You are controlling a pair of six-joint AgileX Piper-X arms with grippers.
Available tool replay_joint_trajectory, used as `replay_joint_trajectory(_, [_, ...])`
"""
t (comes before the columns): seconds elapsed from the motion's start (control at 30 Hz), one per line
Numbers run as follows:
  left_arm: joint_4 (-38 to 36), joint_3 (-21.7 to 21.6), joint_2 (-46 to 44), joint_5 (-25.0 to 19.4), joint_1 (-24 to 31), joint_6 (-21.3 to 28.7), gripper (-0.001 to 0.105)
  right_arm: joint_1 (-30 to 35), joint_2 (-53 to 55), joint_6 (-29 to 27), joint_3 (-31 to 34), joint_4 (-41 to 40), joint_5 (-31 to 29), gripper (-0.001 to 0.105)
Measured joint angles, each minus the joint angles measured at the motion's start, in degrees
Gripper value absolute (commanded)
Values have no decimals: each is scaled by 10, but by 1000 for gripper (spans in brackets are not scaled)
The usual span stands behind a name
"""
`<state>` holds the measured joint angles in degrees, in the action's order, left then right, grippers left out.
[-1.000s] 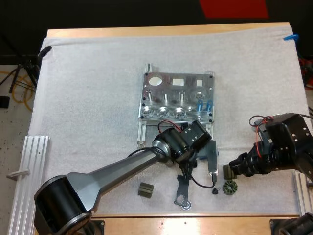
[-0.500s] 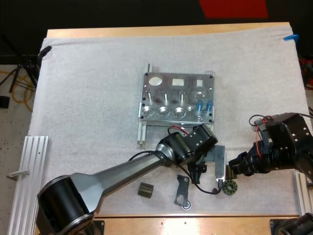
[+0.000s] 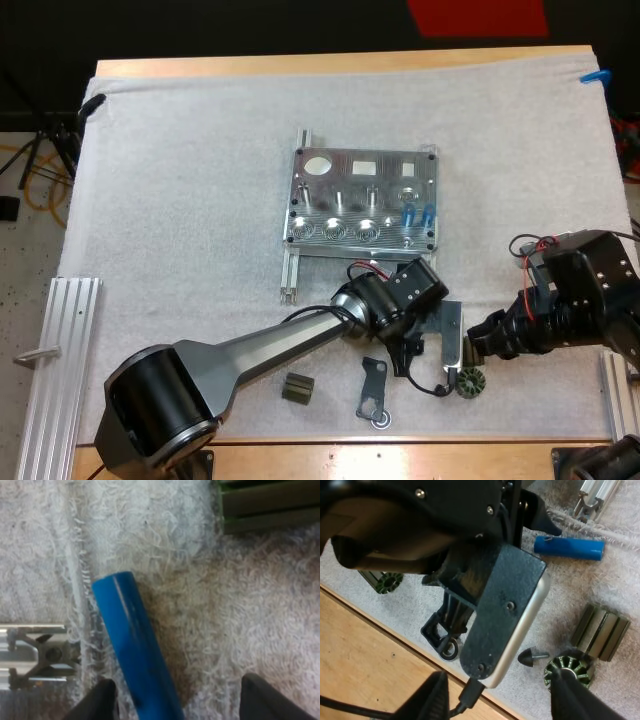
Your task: Load cells from right to left
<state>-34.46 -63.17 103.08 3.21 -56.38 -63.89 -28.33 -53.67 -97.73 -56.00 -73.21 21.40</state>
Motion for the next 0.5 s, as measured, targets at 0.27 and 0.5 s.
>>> replay_joint_trajectory(0.27, [7, 0, 14, 3, 0, -1, 43, 0, 0, 1, 0, 0, 0, 46])
replay_joint_trajectory(0.5, [7, -1, 17, 10, 0, -3, 12, 0, 0, 1, 0, 0, 0, 46])
